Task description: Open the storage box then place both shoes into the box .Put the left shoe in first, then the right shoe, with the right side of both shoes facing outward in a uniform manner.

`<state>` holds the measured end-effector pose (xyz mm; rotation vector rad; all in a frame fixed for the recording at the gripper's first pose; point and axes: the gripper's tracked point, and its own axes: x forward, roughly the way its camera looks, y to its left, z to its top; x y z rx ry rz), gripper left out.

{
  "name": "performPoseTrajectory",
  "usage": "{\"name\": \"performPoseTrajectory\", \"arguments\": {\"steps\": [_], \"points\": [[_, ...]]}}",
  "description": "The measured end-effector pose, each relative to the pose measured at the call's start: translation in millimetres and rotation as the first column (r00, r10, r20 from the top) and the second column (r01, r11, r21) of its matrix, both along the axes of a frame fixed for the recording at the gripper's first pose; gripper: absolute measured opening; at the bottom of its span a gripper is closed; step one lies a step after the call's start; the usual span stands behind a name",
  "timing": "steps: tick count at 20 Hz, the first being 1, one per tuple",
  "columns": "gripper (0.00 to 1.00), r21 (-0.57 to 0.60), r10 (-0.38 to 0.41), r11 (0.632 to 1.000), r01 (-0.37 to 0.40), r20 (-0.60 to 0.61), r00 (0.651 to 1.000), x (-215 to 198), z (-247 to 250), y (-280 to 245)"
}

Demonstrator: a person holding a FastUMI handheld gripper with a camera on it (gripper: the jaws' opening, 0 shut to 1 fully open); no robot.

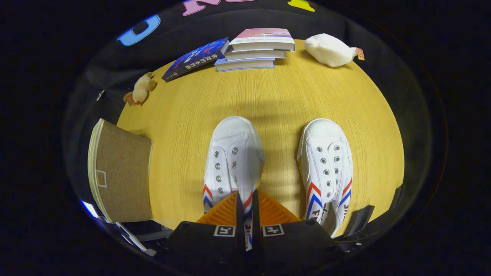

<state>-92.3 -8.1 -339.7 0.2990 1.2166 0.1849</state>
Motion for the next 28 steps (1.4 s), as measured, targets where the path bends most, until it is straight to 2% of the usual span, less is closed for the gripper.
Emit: {"name": "performPoseTrajectory", "arguments": {"steps": [3,5,11,16,20,28], "points": [[0.11,0.058,-0.070,0.996,0.069,0.009,0.998,3.7,32.9,9.5],[0.11,0.090,-0.087,0.992,0.085,0.015,0.996,7.7,60.3,22.9],[0.11,0.218,-0.102,0.972,0.091,0.038,0.994,19.9,156.6,97.9],[0.11,0.325,-0.065,0.944,0.052,0.028,0.997,24.3,216.5,175.1],[0.11,0.352,-0.013,0.936,0.016,-0.011,1.000,14.6,228.3,233.5],[0.11,0.329,0.086,0.944,-0.035,-0.142,0.986,-10.0,192.6,323.6]]}}
